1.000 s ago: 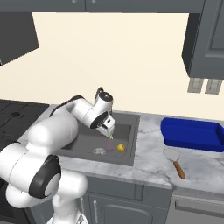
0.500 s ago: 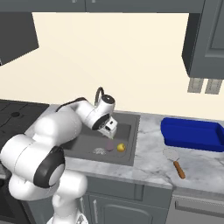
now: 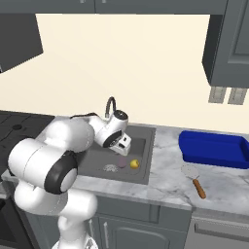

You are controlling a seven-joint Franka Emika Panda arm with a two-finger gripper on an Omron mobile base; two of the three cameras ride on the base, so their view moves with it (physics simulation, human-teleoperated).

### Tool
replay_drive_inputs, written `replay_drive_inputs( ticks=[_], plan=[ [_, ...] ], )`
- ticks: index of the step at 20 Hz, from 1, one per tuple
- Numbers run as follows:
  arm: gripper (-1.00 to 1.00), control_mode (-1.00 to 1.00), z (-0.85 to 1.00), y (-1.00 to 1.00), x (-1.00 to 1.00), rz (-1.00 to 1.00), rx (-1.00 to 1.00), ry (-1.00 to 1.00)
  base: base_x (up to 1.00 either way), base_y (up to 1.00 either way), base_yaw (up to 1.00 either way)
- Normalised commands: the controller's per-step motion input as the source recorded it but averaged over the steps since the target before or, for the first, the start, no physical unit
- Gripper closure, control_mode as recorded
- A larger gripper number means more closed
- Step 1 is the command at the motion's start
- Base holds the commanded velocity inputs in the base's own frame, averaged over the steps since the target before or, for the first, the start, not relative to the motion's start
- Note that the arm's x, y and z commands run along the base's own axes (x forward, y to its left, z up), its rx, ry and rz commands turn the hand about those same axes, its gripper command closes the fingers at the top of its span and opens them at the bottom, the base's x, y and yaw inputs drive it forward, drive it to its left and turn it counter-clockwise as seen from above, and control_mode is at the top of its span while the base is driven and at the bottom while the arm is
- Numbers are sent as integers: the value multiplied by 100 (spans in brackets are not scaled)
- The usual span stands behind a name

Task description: Pick up all produce items and place them in the sink. Turn on the sink faucet to wash them. Then turn the sink off and put them in the tray.

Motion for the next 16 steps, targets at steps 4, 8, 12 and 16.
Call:
replay_drive_inputs(
  ticks=[4,8,12,16],
  plan=[
    [-100,-100,-31,0,16,3,-7,-4,0,0,0],
    [-100,-100,-30,0,12,3,-7,-3,0,0,0],
    [-100,-100,-27,0,9,4,-7,-3,0,0,0],
    [-100,-100,-21,0,7,5,-5,-3,0,0,0]
  ],
)
